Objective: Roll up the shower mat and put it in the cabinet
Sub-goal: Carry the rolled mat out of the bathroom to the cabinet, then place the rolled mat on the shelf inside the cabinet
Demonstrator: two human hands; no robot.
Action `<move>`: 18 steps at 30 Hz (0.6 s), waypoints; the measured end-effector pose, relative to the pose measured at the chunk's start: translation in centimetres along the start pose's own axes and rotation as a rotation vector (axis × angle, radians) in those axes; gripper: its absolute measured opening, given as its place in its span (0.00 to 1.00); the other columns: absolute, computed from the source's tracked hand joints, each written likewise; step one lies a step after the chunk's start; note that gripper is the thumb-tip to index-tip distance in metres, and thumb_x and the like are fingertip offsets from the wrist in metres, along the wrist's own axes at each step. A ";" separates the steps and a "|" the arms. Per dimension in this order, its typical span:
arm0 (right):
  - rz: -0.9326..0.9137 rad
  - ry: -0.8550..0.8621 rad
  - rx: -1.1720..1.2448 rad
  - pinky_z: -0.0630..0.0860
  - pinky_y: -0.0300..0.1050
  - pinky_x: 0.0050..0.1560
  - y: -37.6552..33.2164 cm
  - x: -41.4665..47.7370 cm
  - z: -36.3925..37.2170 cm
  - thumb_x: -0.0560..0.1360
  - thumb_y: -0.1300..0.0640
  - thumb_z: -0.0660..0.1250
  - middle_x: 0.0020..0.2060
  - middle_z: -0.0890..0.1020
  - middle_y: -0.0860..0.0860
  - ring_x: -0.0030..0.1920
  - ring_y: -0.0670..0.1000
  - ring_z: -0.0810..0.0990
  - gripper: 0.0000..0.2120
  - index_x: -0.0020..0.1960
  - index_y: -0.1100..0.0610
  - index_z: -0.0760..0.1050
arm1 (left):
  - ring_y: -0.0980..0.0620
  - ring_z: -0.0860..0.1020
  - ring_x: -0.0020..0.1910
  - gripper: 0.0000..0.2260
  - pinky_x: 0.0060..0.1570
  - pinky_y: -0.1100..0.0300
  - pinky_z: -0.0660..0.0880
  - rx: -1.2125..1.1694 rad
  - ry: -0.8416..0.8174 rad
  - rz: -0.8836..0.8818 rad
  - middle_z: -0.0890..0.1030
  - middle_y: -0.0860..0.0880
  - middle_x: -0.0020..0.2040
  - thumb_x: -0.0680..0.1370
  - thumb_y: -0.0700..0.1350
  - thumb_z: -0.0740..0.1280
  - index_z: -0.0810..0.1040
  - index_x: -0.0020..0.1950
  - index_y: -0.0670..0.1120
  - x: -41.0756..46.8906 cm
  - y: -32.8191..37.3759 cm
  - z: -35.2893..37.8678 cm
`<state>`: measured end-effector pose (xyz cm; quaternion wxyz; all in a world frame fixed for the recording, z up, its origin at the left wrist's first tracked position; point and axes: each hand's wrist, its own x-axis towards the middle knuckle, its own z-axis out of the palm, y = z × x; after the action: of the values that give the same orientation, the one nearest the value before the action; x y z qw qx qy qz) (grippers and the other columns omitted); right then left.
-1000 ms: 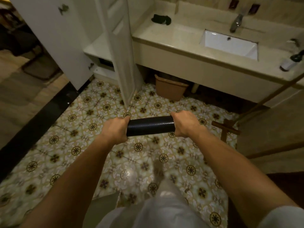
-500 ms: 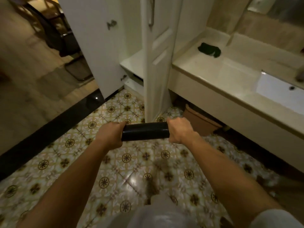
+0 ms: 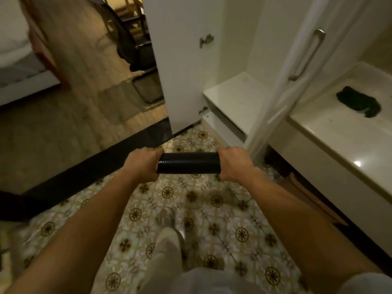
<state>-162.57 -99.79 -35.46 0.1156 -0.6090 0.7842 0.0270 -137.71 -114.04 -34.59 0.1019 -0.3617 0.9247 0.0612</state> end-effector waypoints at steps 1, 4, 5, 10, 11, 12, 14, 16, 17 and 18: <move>0.015 -0.010 0.010 0.77 0.49 0.43 -0.4 1.7 -0.1 0.61 0.49 0.76 0.45 0.81 0.52 0.42 0.53 0.78 0.28 0.58 0.50 0.71 | 0.53 0.76 0.41 0.21 0.40 0.56 0.74 0.013 0.016 0.022 0.77 0.54 0.45 0.65 0.52 0.76 0.71 0.54 0.56 1.5 -1.4 -0.2; 0.098 -0.046 0.070 0.79 0.51 0.46 -1.3 7.2 -1.1 0.61 0.50 0.76 0.46 0.79 0.51 0.43 0.53 0.77 0.29 0.60 0.49 0.70 | 0.52 0.77 0.42 0.22 0.38 0.56 0.73 0.049 0.020 0.087 0.78 0.53 0.45 0.65 0.54 0.75 0.71 0.55 0.55 7.1 -5.9 -1.2; 0.116 -0.042 0.091 0.79 0.51 0.47 -1.5 9.1 -1.7 0.61 0.50 0.75 0.45 0.79 0.51 0.44 0.53 0.77 0.28 0.59 0.49 0.71 | 0.52 0.77 0.42 0.22 0.39 0.56 0.75 0.041 0.005 0.111 0.78 0.53 0.45 0.65 0.54 0.75 0.71 0.55 0.55 9.2 -7.4 -1.9; 0.191 -0.032 0.116 0.77 0.49 0.48 -1.4 16.8 -4.8 0.63 0.48 0.75 0.45 0.78 0.50 0.44 0.52 0.76 0.25 0.57 0.49 0.70 | 0.56 0.73 0.39 0.23 0.39 0.60 0.72 0.022 -0.031 0.252 0.78 0.55 0.44 0.62 0.56 0.75 0.70 0.53 0.58 18.9 -12.6 -5.9; 0.210 -0.032 0.125 0.77 0.50 0.49 -1.1 18.0 -5.2 0.64 0.48 0.75 0.45 0.78 0.50 0.44 0.52 0.77 0.25 0.57 0.48 0.70 | 0.57 0.73 0.39 0.24 0.39 0.60 0.71 0.012 -0.050 0.287 0.80 0.55 0.46 0.62 0.57 0.75 0.70 0.53 0.59 20.7 -13.2 -6.6; 0.225 -0.026 0.138 0.78 0.50 0.49 -0.6 19.0 -5.5 0.64 0.47 0.75 0.45 0.78 0.50 0.45 0.52 0.77 0.24 0.56 0.48 0.70 | 0.56 0.74 0.41 0.25 0.41 0.59 0.72 -0.003 -0.076 0.314 0.80 0.54 0.48 0.61 0.58 0.75 0.69 0.54 0.60 22.5 -13.7 -7.3; 0.230 0.015 0.164 0.79 0.49 0.47 0.6 20.4 -6.3 0.63 0.48 0.75 0.44 0.80 0.50 0.44 0.52 0.79 0.23 0.55 0.49 0.72 | 0.53 0.77 0.48 0.31 0.47 0.55 0.76 -0.048 -0.131 0.375 0.80 0.54 0.52 0.60 0.59 0.76 0.68 0.60 0.61 25.8 -14.2 -9.0; 0.260 0.023 0.217 0.79 0.48 0.46 2.4 21.8 -7.1 0.63 0.48 0.76 0.42 0.80 0.50 0.43 0.52 0.79 0.21 0.52 0.49 0.73 | 0.51 0.77 0.52 0.39 0.54 0.51 0.76 -0.115 -0.188 0.446 0.78 0.54 0.55 0.59 0.60 0.78 0.64 0.65 0.61 29.0 -14.5 -11.0; 0.292 -0.005 0.267 0.79 0.48 0.46 3.5 22.8 -7.6 0.62 0.48 0.76 0.41 0.80 0.49 0.42 0.51 0.79 0.20 0.51 0.48 0.73 | 0.52 0.76 0.53 0.40 0.55 0.53 0.74 -0.158 -0.209 0.483 0.76 0.55 0.55 0.58 0.60 0.78 0.63 0.66 0.62 30.7 -14.6 -12.0; 0.315 -0.046 0.304 0.79 0.48 0.47 4.8 23.9 -8.1 0.61 0.48 0.77 0.41 0.80 0.48 0.42 0.50 0.79 0.21 0.50 0.47 0.73 | 0.54 0.75 0.52 0.40 0.54 0.55 0.72 -0.195 -0.225 0.528 0.75 0.57 0.54 0.58 0.60 0.78 0.62 0.66 0.63 32.4 -14.7 -12.9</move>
<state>-173.88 -122.73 -33.15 0.2183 -0.4537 0.8619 -0.0596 -152.82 -148.46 -30.20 0.1491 -0.1080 0.9594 0.2138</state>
